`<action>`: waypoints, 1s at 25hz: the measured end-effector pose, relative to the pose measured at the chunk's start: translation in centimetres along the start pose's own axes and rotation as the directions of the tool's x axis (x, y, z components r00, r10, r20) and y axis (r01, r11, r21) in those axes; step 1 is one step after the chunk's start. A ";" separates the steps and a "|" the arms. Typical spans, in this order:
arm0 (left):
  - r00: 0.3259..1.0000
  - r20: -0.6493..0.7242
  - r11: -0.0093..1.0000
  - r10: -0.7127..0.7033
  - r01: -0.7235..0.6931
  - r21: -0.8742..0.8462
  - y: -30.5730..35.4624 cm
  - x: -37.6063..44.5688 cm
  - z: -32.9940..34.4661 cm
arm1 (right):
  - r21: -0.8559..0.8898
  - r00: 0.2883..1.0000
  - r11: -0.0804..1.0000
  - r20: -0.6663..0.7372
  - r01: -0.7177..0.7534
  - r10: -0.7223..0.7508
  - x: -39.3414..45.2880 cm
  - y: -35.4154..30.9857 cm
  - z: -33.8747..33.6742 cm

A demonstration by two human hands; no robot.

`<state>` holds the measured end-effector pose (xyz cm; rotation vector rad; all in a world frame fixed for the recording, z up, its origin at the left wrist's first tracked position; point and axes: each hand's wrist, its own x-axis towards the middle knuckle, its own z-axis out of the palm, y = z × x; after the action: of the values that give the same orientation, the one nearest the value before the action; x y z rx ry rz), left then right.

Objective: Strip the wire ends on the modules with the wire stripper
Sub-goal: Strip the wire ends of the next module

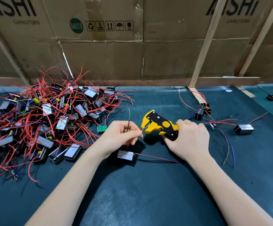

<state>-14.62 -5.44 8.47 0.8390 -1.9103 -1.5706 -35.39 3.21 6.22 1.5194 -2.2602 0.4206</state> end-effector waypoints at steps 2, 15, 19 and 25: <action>1.000 -0.010 1.000 0.002 -0.002 0.020 0.1 0.0 0.1 | -0.016 1.000 1.000 -0.002 0.016 -0.016 0.0 -0.2 0.2; 0.996 -0.046 0.997 -0.078 0.078 0.000 0.1 0.3 1.0 | 0.056 0.989 0.998 -0.142 0.037 -0.028 0.0 -0.4 0.1; 0.996 -0.043 0.997 -0.075 0.076 0.020 0.3 0.1 0.7 | 0.064 0.984 0.996 -0.173 0.063 -0.052 -0.1 -0.5 -0.3; 0.998 -0.019 0.997 -0.055 0.056 0.060 0.5 0.0 0.4 | 0.075 0.990 0.994 -0.126 0.078 -0.069 -0.2 -0.3 -0.3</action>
<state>-14.95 -5.10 8.88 0.9358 -1.9457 -1.5393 -35.04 3.37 6.39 1.5655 -2.1092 0.5732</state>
